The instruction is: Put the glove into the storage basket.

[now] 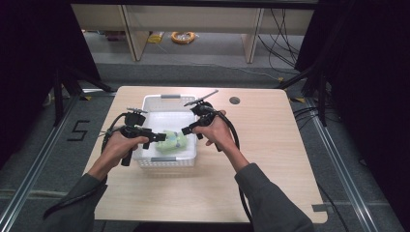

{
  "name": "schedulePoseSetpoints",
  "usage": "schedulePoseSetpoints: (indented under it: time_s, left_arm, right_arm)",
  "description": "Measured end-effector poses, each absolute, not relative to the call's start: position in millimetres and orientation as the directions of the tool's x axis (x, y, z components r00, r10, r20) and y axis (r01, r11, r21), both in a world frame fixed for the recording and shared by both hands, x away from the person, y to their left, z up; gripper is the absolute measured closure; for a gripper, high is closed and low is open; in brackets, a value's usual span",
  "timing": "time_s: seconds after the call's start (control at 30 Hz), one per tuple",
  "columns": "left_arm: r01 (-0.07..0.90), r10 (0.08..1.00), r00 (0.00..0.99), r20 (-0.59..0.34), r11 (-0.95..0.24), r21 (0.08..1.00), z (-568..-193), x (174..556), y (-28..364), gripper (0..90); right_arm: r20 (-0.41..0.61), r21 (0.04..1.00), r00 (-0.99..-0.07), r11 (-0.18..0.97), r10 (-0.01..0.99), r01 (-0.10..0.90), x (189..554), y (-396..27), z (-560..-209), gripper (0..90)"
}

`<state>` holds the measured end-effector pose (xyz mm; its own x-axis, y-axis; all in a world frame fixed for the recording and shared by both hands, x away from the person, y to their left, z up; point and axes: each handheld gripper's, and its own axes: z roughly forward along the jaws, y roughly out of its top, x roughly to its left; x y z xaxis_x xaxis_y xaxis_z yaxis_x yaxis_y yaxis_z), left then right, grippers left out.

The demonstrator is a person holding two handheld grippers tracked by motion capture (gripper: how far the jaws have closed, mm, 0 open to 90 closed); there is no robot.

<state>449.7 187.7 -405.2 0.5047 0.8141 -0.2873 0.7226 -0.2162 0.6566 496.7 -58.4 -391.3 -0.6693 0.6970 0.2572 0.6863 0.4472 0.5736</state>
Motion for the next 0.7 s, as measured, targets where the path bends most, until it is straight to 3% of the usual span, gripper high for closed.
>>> schedulePoseSetpoints:
  time_s: [0.7]
  left_arm:
    - [0.645,0.731,0.608,-0.308,-0.229,0.73,-394.5,397.1,158.1,22.3]
  right_arm:
    - [0.23,0.664,-0.72,0.436,0.654,0.608,443.8,-106.0,-376.9,33.3]
